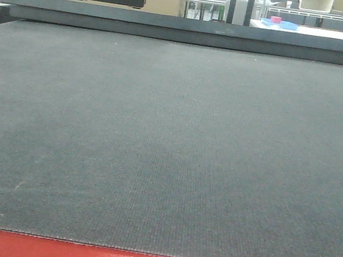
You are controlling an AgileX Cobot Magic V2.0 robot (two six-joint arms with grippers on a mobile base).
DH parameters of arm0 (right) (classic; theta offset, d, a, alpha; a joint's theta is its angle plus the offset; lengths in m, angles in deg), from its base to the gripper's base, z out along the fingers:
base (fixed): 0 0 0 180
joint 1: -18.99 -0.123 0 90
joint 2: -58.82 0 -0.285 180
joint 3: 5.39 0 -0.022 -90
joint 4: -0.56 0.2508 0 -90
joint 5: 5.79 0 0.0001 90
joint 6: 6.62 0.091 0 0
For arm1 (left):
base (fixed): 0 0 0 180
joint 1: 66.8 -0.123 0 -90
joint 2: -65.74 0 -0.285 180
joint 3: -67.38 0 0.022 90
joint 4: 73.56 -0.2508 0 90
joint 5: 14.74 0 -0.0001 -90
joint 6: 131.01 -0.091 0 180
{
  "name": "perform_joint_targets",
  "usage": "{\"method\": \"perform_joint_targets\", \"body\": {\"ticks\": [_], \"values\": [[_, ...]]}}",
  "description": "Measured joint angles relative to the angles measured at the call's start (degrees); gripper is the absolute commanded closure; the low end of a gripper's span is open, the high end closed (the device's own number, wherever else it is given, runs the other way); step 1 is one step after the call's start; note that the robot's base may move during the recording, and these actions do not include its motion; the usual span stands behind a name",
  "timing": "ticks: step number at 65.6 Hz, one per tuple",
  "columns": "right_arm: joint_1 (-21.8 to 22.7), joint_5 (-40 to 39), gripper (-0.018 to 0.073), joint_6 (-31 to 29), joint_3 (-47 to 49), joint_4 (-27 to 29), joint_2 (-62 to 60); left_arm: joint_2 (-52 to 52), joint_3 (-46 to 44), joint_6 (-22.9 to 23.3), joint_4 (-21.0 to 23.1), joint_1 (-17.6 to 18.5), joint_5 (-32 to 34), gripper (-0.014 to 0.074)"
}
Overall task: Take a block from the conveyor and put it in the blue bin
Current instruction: 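Lift both held blocks up off the conveyor belt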
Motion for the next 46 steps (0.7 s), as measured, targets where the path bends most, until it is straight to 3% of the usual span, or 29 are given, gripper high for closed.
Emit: {"method": "perform_joint_targets", "body": {"ticks": [14, 22, 46], "values": [[0.0, -0.6, 0.0721, -3.1, 0.0, -4.2, -9.3, 7.4, 0.0, 0.0, 0.0, 1.1, -0.3, 0.0707], [0.0, -0.8, 0.0721, -4.2, 0.0, -6.5, -13.7, 8.6, 0.0, 0.0, -2.2, 1.1, -1.1, 0.0707], [0.0, -0.9, 0.0721, -4.6, 0.0, -7.1, -17.1, 8.6, 0.0, 0.0, -4.7, 1.1, -1.8, 0.0707]]}}
